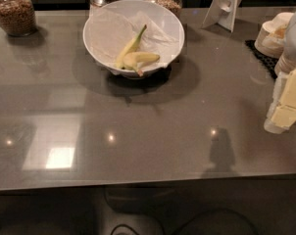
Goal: Pick banana from white bowl
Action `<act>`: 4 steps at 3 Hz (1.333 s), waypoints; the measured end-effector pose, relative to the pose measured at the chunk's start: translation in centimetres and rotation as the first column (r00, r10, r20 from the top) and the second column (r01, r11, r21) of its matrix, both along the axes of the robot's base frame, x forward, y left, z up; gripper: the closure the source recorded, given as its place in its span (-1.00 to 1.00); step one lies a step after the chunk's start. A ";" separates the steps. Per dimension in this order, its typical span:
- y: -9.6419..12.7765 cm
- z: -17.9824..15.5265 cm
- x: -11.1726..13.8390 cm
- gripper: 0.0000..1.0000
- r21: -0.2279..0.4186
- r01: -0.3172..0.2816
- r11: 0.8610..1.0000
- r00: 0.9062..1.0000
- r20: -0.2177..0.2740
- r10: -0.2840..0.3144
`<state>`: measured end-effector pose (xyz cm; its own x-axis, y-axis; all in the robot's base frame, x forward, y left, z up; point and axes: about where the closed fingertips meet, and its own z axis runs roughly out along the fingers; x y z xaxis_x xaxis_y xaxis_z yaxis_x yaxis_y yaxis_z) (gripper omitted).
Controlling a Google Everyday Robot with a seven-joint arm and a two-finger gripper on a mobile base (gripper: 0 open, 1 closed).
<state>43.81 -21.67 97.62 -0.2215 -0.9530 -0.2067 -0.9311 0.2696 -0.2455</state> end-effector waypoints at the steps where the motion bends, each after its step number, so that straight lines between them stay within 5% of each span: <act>1: 0.0 0.0 0.0 -1.00 0.000 0.000 1.000 1.000 0.000 0.000; 2: 0.5 0.2 1.9 -1.00 0.027 -0.039 0.999 0.996 0.082 0.036; 3: 2.4 1.3 6.5 -1.00 0.101 -0.177 0.979 0.957 0.250 0.147; 4: 5.9 3.2 11.2 -1.00 0.163 -0.363 0.917 0.874 0.401 0.275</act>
Offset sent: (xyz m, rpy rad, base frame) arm 0.0623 0.0172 0.0047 0.0985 -0.2588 0.1286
